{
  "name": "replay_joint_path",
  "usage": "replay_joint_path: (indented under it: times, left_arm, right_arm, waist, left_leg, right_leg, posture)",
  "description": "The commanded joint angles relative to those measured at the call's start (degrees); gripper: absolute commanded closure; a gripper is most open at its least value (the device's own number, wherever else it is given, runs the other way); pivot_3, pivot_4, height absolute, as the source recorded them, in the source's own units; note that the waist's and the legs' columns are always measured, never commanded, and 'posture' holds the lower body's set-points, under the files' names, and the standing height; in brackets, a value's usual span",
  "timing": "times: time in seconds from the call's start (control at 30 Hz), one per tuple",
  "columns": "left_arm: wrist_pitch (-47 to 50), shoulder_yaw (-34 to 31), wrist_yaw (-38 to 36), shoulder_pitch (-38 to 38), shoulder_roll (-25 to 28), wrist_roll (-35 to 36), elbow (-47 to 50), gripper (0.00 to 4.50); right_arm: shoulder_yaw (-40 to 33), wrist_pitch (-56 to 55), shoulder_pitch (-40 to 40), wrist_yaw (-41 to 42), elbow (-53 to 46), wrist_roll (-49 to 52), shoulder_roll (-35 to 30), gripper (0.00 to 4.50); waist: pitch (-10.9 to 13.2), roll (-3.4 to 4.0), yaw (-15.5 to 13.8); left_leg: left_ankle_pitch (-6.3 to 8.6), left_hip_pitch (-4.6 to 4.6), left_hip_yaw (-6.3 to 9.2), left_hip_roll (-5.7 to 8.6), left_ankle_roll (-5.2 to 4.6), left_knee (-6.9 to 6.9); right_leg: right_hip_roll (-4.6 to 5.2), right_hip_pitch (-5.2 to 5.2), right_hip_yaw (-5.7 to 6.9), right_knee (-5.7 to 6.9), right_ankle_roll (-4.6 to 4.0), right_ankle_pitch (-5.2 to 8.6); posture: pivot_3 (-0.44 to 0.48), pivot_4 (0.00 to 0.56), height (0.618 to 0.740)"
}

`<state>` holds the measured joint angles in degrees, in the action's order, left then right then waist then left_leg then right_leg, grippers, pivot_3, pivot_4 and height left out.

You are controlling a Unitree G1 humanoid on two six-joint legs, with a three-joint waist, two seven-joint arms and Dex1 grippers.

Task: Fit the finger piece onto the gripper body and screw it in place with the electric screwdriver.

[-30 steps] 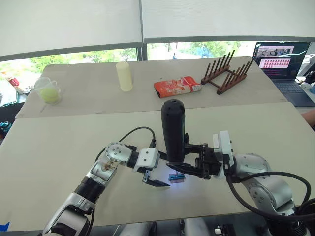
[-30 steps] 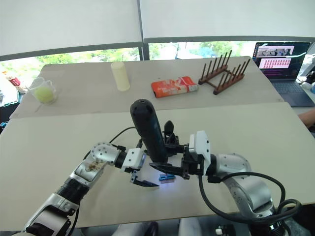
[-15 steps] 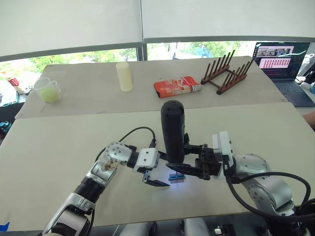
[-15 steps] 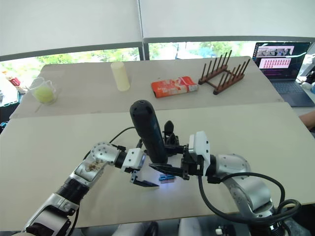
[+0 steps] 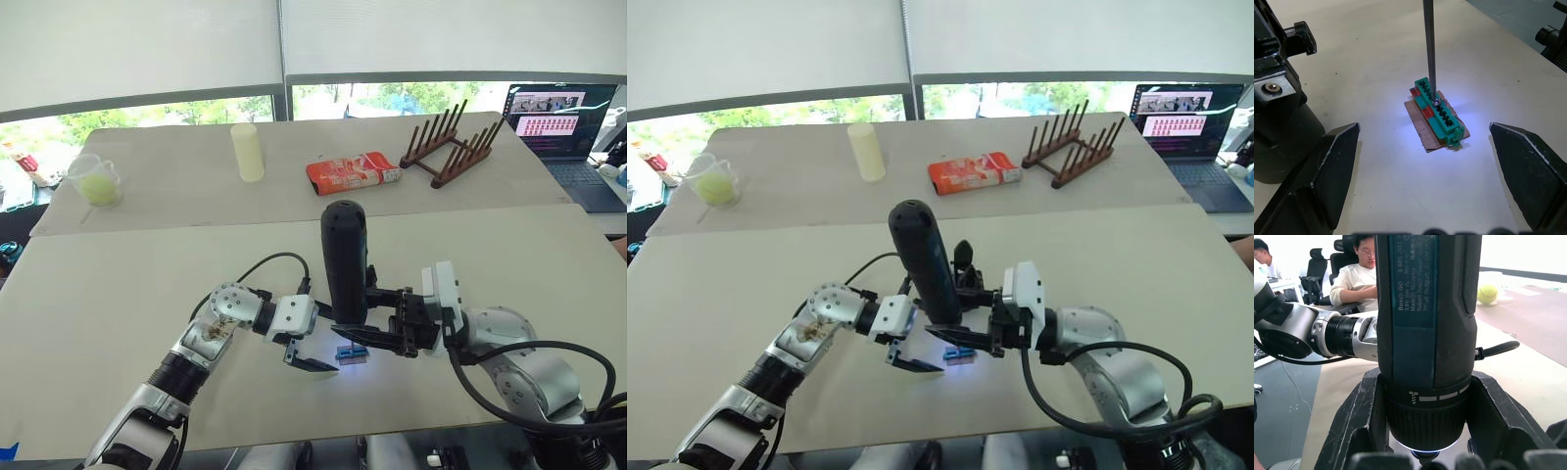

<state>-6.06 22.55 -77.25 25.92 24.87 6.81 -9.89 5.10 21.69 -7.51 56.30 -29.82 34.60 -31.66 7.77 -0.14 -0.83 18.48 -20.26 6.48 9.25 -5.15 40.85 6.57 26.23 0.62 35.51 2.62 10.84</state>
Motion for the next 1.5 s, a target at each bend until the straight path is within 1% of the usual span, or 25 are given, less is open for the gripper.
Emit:
replay_joint_path:
  times: [0.03,1.1,1.5]
  left_arm:
    - [-0.78,-0.04,-0.14,0.42,0.24,0.37,0.91,0.00]
    - [-1.20,-0.11,0.33,0.48,0.17,0.06,0.54,0.00]
    - [-1.14,-0.29,0.20,0.65,0.33,0.19,0.48,0.00]
  right_arm:
    - [-0.60,-2.12,-0.32,0.40,-1.69,0.87,0.52,2.60]
    - [0.09,-1.90,-1.04,0.32,-1.83,0.84,0.60,2.60]
    - [-0.63,-3.26,-0.85,1.12,0.17,-0.34,0.08,2.60]
  waist:
    - [0.00,0.00,0.01]
    - [0.00,0.00,0.00]
    - [0.00,0.00,-0.01]
  left_leg:
    - [0.00,0.00,0.00,0.00,0.00,0.00]
    - [0.00,0.00,0.00,0.00,0.00,0.00]
    - [0.00,0.00,0.00,0.00,0.00,0.00]
  right_leg:
    - [0.00,0.00,0.00,0.00,0.00,0.00]
    - [0.00,0.00,0.00,0.00,0.00,0.00]
    - [0.00,-0.01,0.00,0.00,0.00,0.00]
  posture:
    - [0.000,0.150,0.740]
    - [0.000,0.150,0.740]
    - [0.000,0.150,0.740]
